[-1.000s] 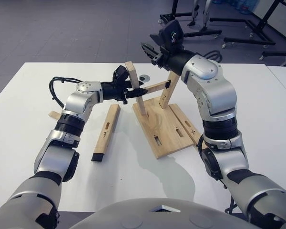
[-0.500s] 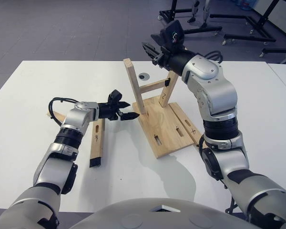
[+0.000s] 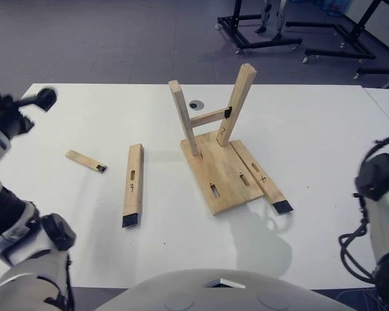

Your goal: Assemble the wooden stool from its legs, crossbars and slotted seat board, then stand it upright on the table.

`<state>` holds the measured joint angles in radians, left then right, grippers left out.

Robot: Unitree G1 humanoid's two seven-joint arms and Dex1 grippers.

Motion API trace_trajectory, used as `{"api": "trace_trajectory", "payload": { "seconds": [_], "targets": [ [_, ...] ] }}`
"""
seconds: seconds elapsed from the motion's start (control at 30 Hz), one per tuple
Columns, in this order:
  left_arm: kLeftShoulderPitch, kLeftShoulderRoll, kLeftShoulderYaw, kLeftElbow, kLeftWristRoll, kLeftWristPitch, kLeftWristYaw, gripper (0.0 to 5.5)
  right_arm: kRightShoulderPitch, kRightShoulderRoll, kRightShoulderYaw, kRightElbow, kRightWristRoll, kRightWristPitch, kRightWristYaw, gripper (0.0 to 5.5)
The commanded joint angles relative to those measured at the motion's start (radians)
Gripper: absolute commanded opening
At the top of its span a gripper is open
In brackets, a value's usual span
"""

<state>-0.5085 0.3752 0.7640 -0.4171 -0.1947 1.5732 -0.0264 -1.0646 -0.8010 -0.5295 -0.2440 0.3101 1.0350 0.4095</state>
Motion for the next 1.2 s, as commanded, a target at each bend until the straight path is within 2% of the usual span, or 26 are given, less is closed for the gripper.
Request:
{"api": "trace_trajectory", "payload": {
  "seconds": [0.03,0.13,0.3,0.6,0.93,1.2],
  "targets": [
    [-0.066,-0.236,-0.064,0.143,0.140,-0.013,0.196,5.37,0.046,0.042,0.013,0.026,0.017,-0.039,-0.032,1.80],
    [-0.118,-0.296,-0.082,0.293,0.206,-0.140,0.303,5.37,0.077,0.124,0.042,0.033,0.041,-0.075,-0.061,1.80],
    [-0.026,-0.375,-0.027,0.397,0.320,-0.301,0.512,5.37,0.131,0.210,0.042,0.021,0.086,-0.079,-0.106,1.80],
    [-0.010,-0.422,0.008,0.576,0.218,-0.484,0.511,5.37,0.152,0.209,0.084,0.046,0.104,-0.116,-0.128,1.80],
    [0.087,-0.364,-0.058,0.591,0.241,-0.335,0.522,3.91,0.155,0.210,0.087,0.050,0.130,-0.117,-0.154,1.80],
    [0.143,-0.355,-0.079,0.480,0.239,-0.166,0.479,2.72,0.158,0.209,0.096,0.035,0.141,-0.118,-0.163,1.80]
  ]
}}
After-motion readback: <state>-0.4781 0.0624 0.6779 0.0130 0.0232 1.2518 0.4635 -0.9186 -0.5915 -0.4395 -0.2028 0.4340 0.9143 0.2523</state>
